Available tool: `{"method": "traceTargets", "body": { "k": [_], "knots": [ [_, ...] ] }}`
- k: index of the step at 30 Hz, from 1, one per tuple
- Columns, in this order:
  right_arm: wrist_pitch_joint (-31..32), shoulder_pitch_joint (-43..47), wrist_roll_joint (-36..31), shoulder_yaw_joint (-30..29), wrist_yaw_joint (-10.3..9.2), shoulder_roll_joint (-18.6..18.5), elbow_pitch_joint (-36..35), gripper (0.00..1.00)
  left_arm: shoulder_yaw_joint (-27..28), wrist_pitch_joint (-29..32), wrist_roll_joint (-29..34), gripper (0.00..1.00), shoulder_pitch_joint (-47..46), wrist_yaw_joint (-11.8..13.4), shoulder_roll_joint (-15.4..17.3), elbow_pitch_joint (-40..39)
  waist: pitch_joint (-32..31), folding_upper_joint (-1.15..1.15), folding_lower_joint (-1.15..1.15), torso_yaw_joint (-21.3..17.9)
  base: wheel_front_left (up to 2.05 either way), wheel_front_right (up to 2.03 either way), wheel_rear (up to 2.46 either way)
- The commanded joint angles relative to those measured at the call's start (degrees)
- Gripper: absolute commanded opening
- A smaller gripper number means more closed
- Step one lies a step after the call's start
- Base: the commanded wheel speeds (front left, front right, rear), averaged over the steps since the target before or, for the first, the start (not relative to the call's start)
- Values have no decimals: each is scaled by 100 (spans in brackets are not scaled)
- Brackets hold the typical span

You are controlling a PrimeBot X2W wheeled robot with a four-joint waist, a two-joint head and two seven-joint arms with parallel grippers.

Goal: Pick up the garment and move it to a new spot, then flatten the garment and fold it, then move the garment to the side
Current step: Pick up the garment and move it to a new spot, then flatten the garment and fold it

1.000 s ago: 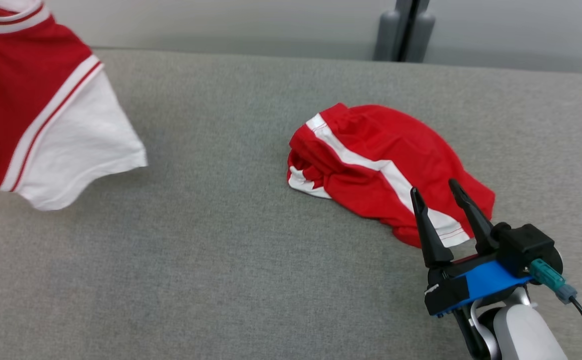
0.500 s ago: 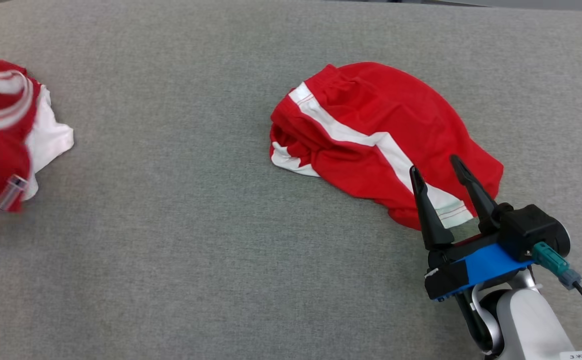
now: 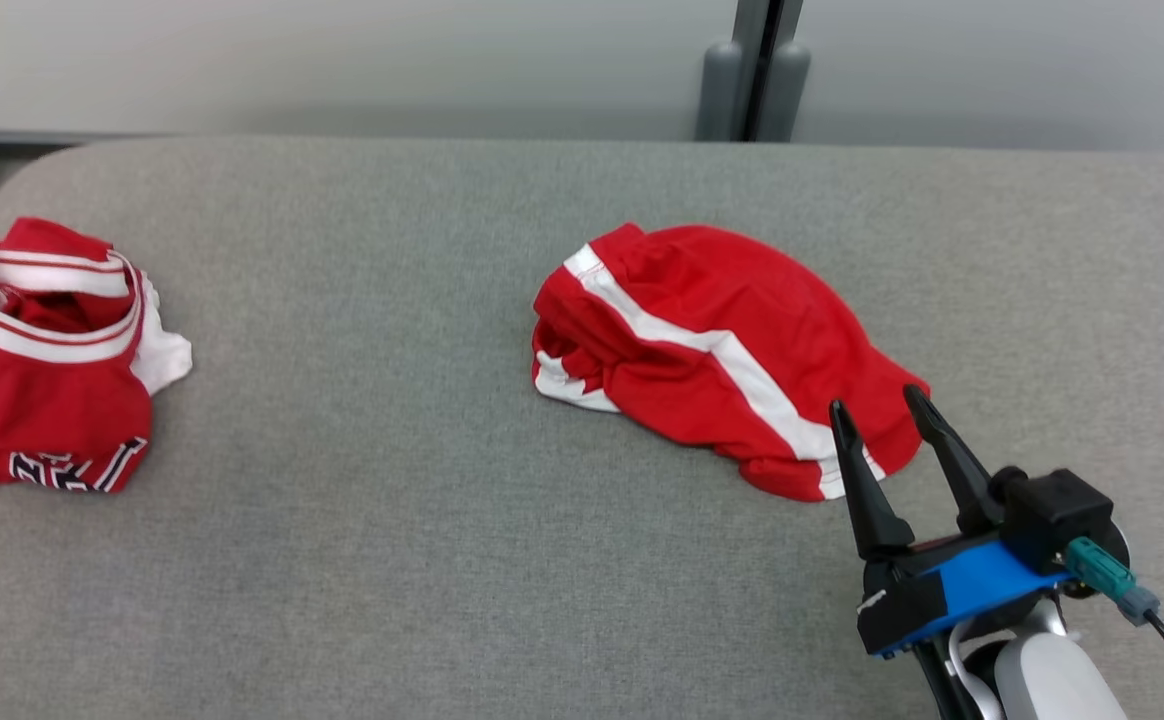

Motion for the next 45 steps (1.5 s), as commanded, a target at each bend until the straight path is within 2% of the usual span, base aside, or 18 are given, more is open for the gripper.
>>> {"method": "traceTargets", "body": {
  "k": [1, 6, 10, 11, 17, 21, 27, 31, 36, 45],
  "knots": [
    [-44, 131, 48, -46, 3, -27, 44, 100, 16, -54, -24, 100, 61, 31, -84, -245, -274, 0, 1, -155, 0, 0, 0],
    [-31, 359, 99, -211, 3, -27, 59, 100, -37, -240, -161, 100, 373, -17, -371, -986, -604, 0, 1, -289, 0, 0, 0],
    [43, 551, 25, -351, 3, -26, 36, 100, -223, -666, -162, 100, 841, -70, -758, -1338, -851, 0, 1, -405, 0, 0, 0],
    [43, 551, 25, -351, 3, -26, 36, 100, -223, -666, -162, 100, 841, -70, -758, -1338, -851, 0, 1, -405, 0, 0, 0],
    [262, 821, -128, -505, 3, -27, -141, 100, -633, -1529, 39, 100, 1733, -179, -1373, -1280, -1132, 0, 1, -561, 0, 0, 0],
    [385, 867, -180, -564, 3, -26, -288, 100, -813, -2183, 351, 100, 2268, -111, -1581, -1044, -1172, 0, 1, -681, 0, 0, 0],
    [463, 926, -139, -601, 3, -26, -280, 100, -921, -3057, 797, 100, 2774, 60, -1644, -576, -1168, 0, 1, -779, 0, 0, 0],
    [483, 928, -110, -590, 3, -26, -178, 100, -945, -3379, 903, 100, 3017, -10, -1598, -488, -1161, 0, 1, -800, 0, 0, 0],
    [463, 902, -58, -572, 3, -26, -66, 100, -992, -3544, 971, 100, 3259, -48, -1597, -603, -1156, 0, 1, -796, 0, 0, 0],
    [425, 811, -22, -547, 3, -26, 22, 100, -1082, -3498, 965, 100, 3296, -33, -1591, -774, -1131, 0, 1, -770, 0, 0, 0]
  ]
}}
